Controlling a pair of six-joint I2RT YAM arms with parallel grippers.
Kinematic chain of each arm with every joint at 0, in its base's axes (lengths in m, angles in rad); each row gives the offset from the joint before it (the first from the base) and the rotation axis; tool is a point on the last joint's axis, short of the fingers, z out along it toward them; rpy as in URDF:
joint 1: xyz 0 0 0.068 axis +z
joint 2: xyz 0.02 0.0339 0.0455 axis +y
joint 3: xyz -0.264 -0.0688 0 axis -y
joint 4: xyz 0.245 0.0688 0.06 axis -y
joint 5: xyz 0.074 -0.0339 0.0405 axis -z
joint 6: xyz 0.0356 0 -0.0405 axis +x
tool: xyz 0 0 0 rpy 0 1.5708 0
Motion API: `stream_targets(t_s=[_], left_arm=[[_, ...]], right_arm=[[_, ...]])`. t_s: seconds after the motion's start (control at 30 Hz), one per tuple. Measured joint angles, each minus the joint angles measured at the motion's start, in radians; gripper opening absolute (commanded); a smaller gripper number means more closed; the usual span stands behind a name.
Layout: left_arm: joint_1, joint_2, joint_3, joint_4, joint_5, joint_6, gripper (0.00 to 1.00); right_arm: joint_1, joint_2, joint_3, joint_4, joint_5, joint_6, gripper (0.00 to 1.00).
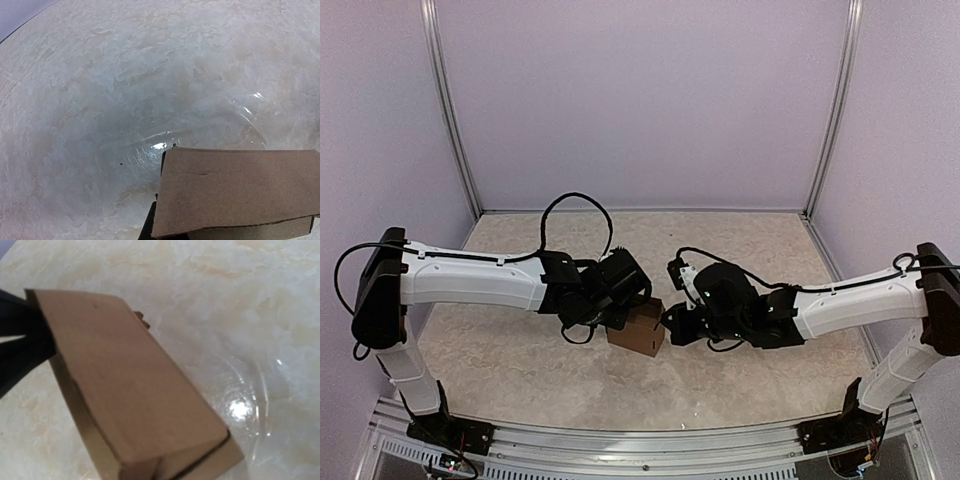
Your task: Fold the paper box
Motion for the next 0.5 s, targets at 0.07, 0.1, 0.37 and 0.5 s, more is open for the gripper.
stream_targets(t_s=[0.07, 0.1, 0.37, 0.5], left_arm=[[0.0, 0.0, 0.0, 0.0, 0.0, 0.0, 0.0], [0.0, 0.0, 0.0, 0.0, 0.0, 0.0, 0.0], [-0.004, 0.0, 0.0, 0.002, 0.002, 0.0, 0.0], [-0.005, 0.0, 0.0, 0.002, 0.002, 0.0, 0.0]], right_arm=[[0.002, 0.0, 0.006, -0.012, 0.01, -0.005, 0.0], [0.003, 0.0, 0.008, -0.018, 0.016, -0.01, 0.0], [0.006, -0.033, -0.004, -0.052, 0.021, -0.087, 0.0], [0.006, -0.072, -0.021, -0.076, 0.016, -0.153, 0.0]])
